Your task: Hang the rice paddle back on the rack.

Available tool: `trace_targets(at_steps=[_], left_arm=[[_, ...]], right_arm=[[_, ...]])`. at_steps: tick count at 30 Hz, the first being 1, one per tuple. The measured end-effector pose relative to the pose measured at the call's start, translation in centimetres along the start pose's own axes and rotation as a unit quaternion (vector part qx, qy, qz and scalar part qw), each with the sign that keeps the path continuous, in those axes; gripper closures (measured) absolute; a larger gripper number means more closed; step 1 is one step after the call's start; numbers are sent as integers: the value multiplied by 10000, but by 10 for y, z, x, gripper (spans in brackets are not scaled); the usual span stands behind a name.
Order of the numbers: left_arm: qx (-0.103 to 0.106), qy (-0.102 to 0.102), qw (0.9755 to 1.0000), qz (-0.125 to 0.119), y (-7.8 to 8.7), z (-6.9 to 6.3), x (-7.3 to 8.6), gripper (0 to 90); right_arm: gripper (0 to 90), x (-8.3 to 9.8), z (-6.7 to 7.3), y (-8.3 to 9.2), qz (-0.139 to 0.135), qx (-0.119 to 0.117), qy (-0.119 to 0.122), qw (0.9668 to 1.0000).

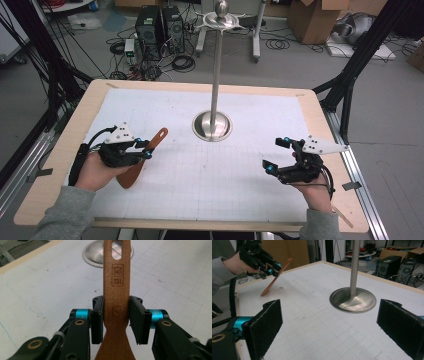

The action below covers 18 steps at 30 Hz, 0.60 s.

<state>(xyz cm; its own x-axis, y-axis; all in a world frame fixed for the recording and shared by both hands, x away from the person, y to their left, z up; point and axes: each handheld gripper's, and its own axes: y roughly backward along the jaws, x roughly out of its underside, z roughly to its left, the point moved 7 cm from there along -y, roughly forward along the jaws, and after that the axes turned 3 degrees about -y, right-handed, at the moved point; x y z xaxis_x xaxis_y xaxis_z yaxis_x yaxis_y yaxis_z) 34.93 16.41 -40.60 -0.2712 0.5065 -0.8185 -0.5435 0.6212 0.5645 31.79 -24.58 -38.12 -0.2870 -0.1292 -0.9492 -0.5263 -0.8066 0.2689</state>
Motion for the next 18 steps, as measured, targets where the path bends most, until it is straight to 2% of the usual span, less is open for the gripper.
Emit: trace_targets(at_steps=[2, 3, 6, 7, 18], left_arm=[[-95, -11, 9999, -66, 3, 1, -3, 652], [-193, 8, 9996, -184, 5, 2, -5, 652], [-270, -9, 9992, -286, 9, 3, -8, 652], [-274, 17, 9990, -359, 12, 3, -11, 652], [-340, 52, 9980, -522, 18, 2, -22, 652]], right_arm=[[50, 0, 0, 0, 1, 5, -2, 10000], [50, 0, 0, 0, -10, 16, -3, 10000], [51, 0, 0, 0, -16, 14, -3, 10000], [50, 0, 0, 0, -11, 13, -11, 10000], [50, -1, 0, 0, -13, 10, 1, 10000]])
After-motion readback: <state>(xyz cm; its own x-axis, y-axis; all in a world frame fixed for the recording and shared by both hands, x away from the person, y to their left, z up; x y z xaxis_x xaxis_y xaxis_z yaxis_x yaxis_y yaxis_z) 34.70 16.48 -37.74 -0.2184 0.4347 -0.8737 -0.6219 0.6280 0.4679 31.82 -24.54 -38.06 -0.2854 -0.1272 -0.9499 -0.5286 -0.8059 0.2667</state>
